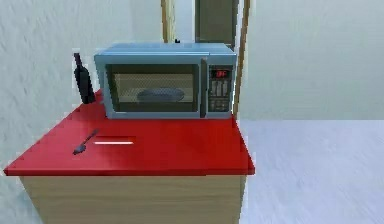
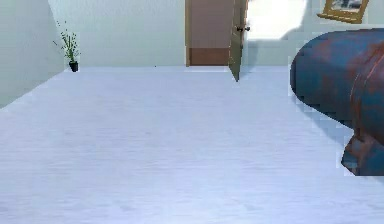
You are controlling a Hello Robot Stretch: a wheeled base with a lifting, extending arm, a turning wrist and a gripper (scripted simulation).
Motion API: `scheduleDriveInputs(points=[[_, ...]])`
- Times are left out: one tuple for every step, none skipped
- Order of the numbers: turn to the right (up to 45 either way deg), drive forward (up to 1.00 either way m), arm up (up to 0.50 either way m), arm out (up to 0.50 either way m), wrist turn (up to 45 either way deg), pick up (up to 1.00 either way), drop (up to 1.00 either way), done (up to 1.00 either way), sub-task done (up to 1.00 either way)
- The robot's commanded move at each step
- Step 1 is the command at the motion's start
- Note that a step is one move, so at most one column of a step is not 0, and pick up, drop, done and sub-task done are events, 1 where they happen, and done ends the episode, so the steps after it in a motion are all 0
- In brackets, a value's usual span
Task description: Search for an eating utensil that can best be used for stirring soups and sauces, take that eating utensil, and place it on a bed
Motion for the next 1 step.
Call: scheduleDriveInputs(points=[[45.0, 0.0, 0.0, 0.0, 0.0, 0.0, 0.0, 0.0, 0.0]])
